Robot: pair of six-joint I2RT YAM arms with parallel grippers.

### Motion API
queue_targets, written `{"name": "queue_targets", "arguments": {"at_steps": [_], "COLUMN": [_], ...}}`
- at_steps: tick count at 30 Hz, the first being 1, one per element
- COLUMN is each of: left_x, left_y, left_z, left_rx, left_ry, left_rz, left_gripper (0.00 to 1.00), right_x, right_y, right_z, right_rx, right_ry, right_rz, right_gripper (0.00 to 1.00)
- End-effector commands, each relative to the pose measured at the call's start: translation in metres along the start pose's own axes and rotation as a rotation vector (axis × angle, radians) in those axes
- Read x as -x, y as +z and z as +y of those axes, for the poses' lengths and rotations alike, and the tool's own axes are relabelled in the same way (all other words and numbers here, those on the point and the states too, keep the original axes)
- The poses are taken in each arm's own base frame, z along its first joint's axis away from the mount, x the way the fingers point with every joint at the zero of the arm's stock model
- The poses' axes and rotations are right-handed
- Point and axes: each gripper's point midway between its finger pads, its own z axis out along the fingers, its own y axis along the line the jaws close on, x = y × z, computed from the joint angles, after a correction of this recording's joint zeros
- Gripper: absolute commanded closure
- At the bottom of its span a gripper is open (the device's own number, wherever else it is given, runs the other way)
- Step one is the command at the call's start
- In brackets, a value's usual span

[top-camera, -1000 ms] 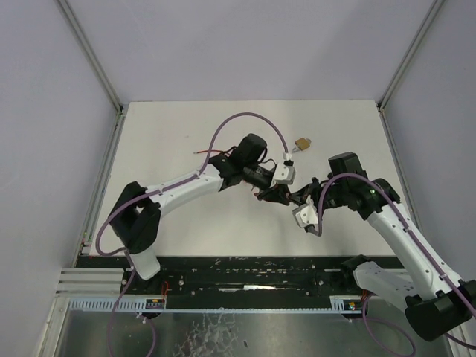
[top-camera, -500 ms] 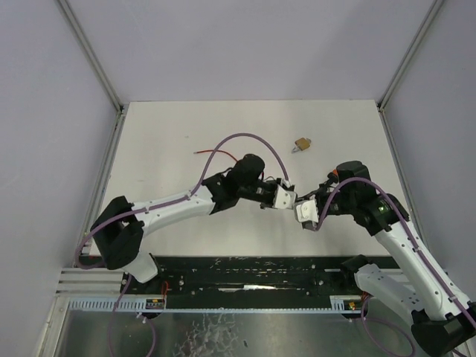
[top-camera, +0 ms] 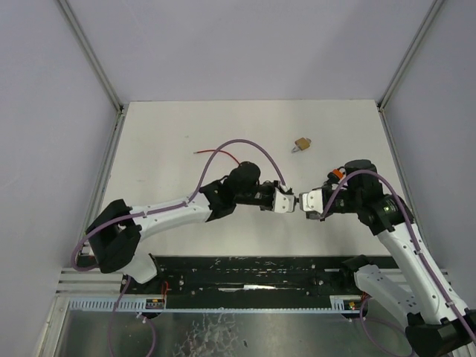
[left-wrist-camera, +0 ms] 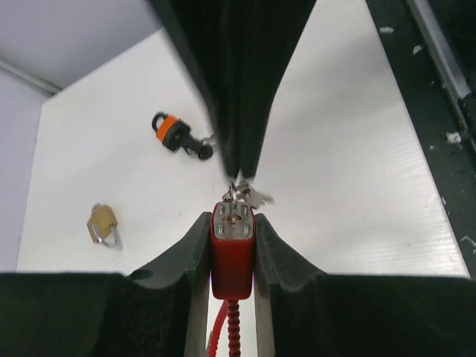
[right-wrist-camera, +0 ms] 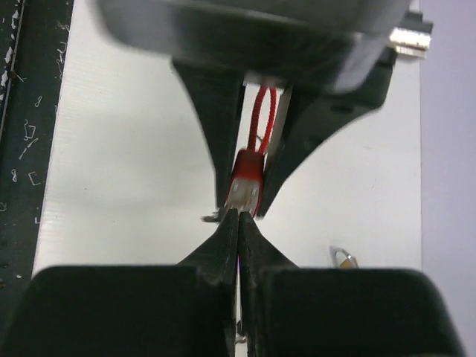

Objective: Lock with the key
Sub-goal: Lock the lock.

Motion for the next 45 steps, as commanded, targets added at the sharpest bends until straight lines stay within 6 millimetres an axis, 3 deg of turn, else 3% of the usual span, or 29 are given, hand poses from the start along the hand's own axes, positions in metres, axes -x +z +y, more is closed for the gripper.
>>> {"name": "queue_targets", "arguments": {"at_steps": [1, 3, 7, 11, 12, 17, 23, 39, 45], "left_x": [-0.014, -0.017, -0.057, -0.055, -0.050, -0.032, -0.033, -0.026, -0.020], "left_y": [-0.019, -0.018, -0.007, -0.002, -0.002, -0.004, -0.005, -0.003, -0.002], "left_z": [0.023, 0.022, 0.029, 0.021, 0.019, 0.007, 0.006, -0.001, -0.005], "left_rx": [0.012, 0.020, 0.143, 0.116, 0.111, 0.054, 0.044, -0.014, -0.041], "left_ry": [-0.043, -0.028, 0.023, 0.040, 0.044, 0.055, 0.041, 0.011, 0.002], "left_rz": [-0.005, -0.006, 0.220, 0.207, 0.185, 0.092, 0.087, 0.047, 0.019], "left_gripper": [1.00, 1.00, 1.00, 1.00, 1.00, 1.00, 1.00, 1.00, 1.00], "right_x": [0.016, 0.020, 0.030, 0.025, 0.023, 0.018, 0.011, -0.010, -0.018], "right_y": [-0.016, -0.018, -0.030, -0.022, -0.020, -0.010, -0.005, 0.014, 0.025], "right_z": [0.006, 0.010, 0.001, 0.004, 0.001, 0.001, 0.004, 0.007, -0.003], "right_rx": [-0.008, 0.018, -0.022, 0.012, -0.005, 0.004, 0.016, 0.023, 0.002], "right_ry": [0.076, 0.079, 0.087, 0.130, 0.138, 0.131, 0.121, 0.115, 0.088], "right_rz": [-0.036, -0.057, -0.068, -0.114, -0.112, -0.167, -0.170, -0.188, -0.204], "right_gripper": [1.00, 1.00, 1.00, 1.00, 0.97, 0.64, 0.55, 0.61, 0.63]}}
